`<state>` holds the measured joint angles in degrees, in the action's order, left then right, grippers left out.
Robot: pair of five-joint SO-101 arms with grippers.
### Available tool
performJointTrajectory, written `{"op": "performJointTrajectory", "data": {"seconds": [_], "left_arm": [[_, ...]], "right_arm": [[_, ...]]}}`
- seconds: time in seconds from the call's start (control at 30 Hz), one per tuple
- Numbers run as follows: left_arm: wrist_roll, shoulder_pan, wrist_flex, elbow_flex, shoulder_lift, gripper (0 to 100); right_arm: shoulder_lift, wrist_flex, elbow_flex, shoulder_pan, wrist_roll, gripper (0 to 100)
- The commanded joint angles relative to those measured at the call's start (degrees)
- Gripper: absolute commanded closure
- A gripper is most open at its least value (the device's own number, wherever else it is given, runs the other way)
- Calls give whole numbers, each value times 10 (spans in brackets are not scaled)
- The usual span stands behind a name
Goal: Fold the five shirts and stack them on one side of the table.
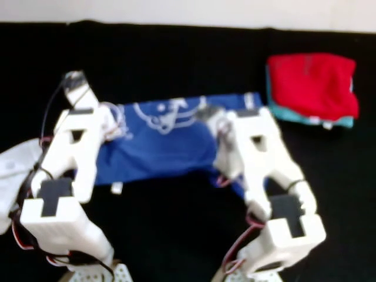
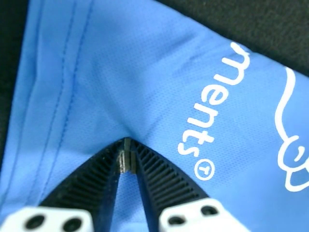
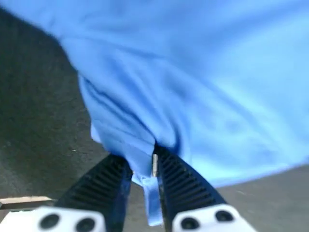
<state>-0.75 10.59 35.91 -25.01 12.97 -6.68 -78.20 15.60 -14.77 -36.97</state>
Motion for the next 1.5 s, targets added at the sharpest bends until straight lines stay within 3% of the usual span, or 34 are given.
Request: {"op": "performJointTrajectory", "data": {"seconds": [0.0, 0.23, 0.33, 0.47, 0.6, 0.9, 1.07, 1.23, 1.47], "left_arm": [[1, -7, -7, 17, 3, 992], [1, -7, -7, 17, 3, 992], [1, -7, -7, 17, 3, 992], [1, -7, -7, 17, 3, 992], [1, -7, -7, 17, 3, 992], [1, -7, -7, 17, 3, 992], [1, -7, -7, 17, 3, 992], [1, -7, -7, 17, 3, 992], [4, -4, 8, 17, -38, 990]], "right_arm": [[0, -27, -105, 35, -25, 993], [-120, -5, -264, 42, -23, 988], [-208, -5, -366, 42, -21, 941], [-310, -2, -521, 49, 72, 855], [-396, -11, -680, 62, 176, 852], [-440, -218, -917, 65, 204, 854], [-438, -230, -924, 67, 204, 998], [-385, -231, -839, 55, 207, 991], [-159, -226, -556, 39, 207, 991]]}}
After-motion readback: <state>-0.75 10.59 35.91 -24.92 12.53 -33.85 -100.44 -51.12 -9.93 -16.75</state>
